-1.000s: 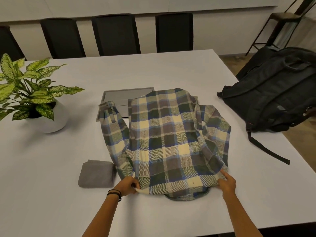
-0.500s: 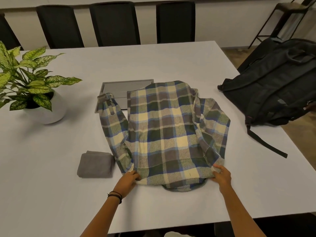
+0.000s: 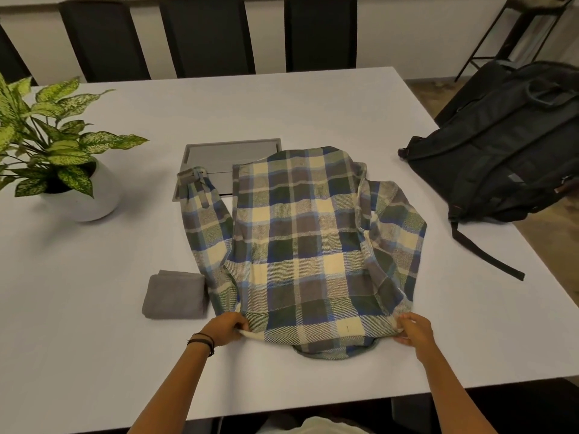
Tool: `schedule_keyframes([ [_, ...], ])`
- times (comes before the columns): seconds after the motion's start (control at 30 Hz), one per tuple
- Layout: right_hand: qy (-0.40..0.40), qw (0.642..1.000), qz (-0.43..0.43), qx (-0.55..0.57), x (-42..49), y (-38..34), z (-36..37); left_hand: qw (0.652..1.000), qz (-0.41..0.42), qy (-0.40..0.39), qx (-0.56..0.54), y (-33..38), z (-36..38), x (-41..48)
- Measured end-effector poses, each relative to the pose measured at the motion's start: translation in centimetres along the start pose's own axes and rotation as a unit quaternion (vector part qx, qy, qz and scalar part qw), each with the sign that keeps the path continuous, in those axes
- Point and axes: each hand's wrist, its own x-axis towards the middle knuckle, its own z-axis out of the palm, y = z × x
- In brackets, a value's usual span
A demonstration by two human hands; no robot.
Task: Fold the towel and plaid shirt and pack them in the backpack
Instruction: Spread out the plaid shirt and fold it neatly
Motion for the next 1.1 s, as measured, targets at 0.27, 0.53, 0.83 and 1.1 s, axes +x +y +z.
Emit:
schedule_keyframes([
  [0.27,0.019,0.986,0.034,0.163,0.8,-1.7,0.0,0.985,-0.004,-0.085,-0.148,-0.5,-0.4,0.0],
  [0.53,-0.052,0.979,0.046,0.193,2.1,-5.7,-0.4,0.979,-0.039,-0.08,-0.184,-0.2,-0.2,0.5],
  [0.83,0.225,0.948,0.031,0.222,2.0,-2.8,-1.6,0.98,-0.055,-0.106,-0.161,0.9,-0.5,1.6],
  [1.1,0.211,0.949,0.132,0.194,1.6,-1.9,-1.9,0.985,-0.057,-0.105,-0.128,0.1,-0.3,1.8],
])
